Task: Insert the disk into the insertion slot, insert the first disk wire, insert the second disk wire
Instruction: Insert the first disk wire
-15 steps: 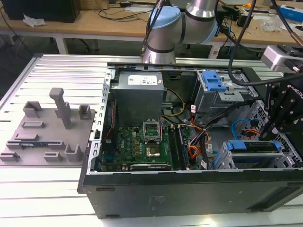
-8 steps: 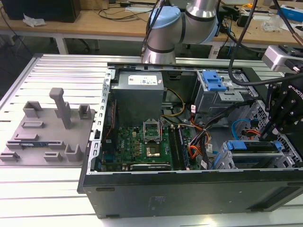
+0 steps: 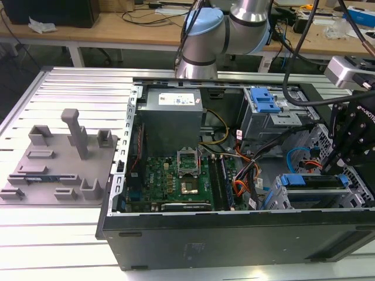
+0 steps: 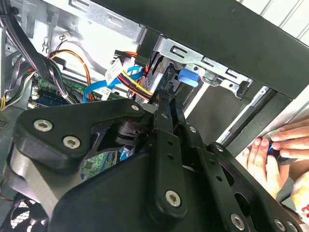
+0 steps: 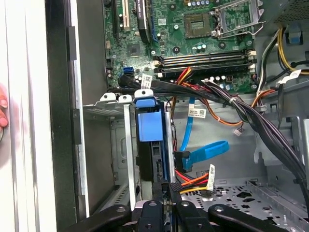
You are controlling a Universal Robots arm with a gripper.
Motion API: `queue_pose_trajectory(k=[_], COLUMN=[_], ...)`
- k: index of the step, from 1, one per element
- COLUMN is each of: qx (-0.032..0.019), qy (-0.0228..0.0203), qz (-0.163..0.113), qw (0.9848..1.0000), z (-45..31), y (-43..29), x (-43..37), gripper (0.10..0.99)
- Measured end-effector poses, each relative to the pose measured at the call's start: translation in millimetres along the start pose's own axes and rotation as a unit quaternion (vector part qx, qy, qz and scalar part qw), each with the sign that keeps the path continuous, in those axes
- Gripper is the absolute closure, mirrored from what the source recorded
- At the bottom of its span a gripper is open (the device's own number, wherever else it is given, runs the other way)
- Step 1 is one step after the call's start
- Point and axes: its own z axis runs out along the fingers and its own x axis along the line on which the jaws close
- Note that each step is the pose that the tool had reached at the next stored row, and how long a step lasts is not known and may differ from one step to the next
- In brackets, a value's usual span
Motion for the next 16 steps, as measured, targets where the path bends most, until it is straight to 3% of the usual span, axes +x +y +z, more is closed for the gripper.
queue_pose_trajectory(k=[16], qx=[0.0008], qy=[0.0006], qz=[-0.008], qw=[1.0], z=[2.2], y=[0.5], x=[0.0], gripper=[0.922])
